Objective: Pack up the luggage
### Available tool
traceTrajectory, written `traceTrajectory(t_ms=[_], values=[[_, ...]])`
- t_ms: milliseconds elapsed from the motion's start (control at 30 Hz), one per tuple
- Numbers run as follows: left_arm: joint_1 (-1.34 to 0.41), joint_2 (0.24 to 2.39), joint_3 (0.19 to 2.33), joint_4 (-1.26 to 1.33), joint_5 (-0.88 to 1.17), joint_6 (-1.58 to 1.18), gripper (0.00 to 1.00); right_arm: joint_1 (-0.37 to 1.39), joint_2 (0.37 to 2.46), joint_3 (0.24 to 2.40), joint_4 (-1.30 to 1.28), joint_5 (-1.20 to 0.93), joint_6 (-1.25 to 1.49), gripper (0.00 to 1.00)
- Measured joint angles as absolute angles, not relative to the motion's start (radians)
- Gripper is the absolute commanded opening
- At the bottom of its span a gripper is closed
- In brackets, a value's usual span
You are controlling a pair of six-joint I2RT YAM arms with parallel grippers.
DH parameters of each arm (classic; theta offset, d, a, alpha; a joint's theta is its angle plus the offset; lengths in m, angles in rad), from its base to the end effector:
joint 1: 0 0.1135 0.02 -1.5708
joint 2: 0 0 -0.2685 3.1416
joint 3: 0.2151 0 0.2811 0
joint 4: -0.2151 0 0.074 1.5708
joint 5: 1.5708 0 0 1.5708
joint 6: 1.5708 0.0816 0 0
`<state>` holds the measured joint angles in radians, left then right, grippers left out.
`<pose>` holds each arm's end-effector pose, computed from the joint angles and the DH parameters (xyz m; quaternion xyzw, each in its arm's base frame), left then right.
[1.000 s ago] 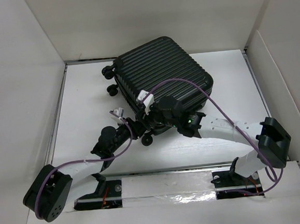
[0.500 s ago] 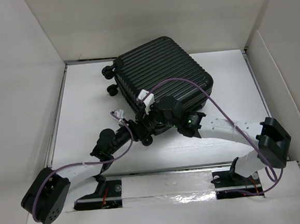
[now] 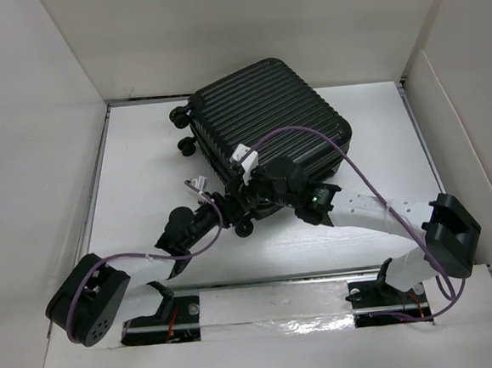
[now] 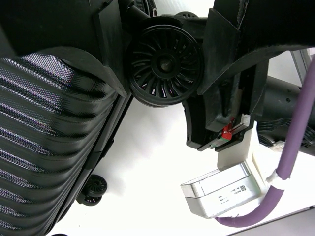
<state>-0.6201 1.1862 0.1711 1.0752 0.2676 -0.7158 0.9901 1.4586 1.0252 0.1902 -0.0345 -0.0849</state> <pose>0.2052 -0.1730 0.1699 0.0645 0.6833 -0.5187 0.5098 0.2255 0.3488 0.2820 -0.4123 0.6711 0.2816 0.5481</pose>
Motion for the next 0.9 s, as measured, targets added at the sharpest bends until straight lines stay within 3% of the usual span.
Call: traceTrajectory(t_ms=[100, 200, 300, 667, 733, 767, 833, 900], values=[[-0.622, 1.215, 0.171, 1.105, 0.253, -0.735, 0.26, 0.988, 1.456, 1.021, 0.197, -0.035, -0.073, 0.0], [-0.66, 1.215, 0.173, 1.096, 0.186, -0.738, 0.04, 0.988, 1.452, 1.015, 0.205, -0.034, -0.063, 0.0], [-0.738, 1.2, 0.192, 1.087, 0.097, -0.722, 0.0, 0.988, 1.452, 1.015, 0.209, -0.031, -0.054, 0.0], [-0.897, 1.014, 0.169, 1.036, -0.118, -0.647, 0.0, 0.988, 1.446, 1.015, 0.216, -0.03, -0.025, 0.0], [-0.977, 1.0, 0.18, 0.999, -0.17, -0.618, 0.06, 0.989, 1.446, 1.015, 0.217, -0.03, -0.018, 0.0], [-1.013, 1.001, 0.187, 0.98, -0.196, -0.609, 0.22, 0.989, 1.446, 1.015, 0.218, -0.03, -0.014, 0.0], [-1.059, 1.004, 0.194, 0.943, -0.236, -0.599, 0.37, 0.989, 1.446, 1.015, 0.219, -0.029, -0.006, 0.0], [-1.076, 1.013, 0.199, 0.905, -0.285, -0.611, 0.4, 0.989, 1.446, 1.015, 0.22, -0.029, -0.002, 0.0]])
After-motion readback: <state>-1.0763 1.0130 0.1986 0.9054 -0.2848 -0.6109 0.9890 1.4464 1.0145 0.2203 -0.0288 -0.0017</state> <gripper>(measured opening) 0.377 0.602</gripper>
